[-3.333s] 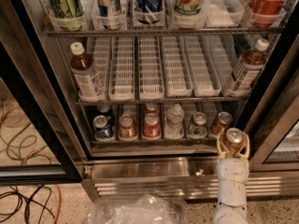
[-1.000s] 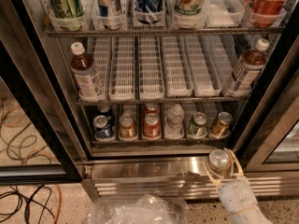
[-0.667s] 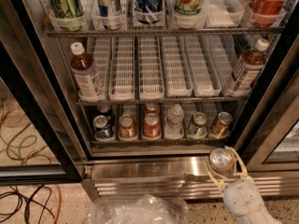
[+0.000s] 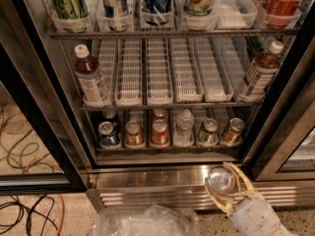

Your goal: Pick orange can from bottom shelf of fridge

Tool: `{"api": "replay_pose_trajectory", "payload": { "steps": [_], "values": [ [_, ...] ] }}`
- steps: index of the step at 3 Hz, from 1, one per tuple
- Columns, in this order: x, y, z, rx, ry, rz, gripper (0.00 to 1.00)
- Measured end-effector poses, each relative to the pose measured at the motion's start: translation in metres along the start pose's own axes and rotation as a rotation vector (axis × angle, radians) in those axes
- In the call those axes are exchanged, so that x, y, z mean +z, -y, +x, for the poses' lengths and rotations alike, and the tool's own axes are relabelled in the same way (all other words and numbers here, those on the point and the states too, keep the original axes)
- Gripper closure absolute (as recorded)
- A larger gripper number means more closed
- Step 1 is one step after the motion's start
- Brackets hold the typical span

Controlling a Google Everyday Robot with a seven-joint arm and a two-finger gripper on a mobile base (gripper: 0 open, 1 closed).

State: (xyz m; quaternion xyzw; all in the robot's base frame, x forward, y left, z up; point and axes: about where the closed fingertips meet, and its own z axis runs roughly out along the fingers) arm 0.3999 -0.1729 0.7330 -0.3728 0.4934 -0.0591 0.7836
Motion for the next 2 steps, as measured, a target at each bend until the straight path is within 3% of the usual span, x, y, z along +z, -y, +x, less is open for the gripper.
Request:
{"api": "replay_pose_trajectory", "payload": {
  "steps": [1, 2],
  "values": [
    [0.0038, -0.0206, -0.027, -0.05, 0.059, -0.102, 1.0],
    [0.0048, -0.0205, -0.0283, -0.056, 0.062, -0.104, 1.0]
  ]
}}
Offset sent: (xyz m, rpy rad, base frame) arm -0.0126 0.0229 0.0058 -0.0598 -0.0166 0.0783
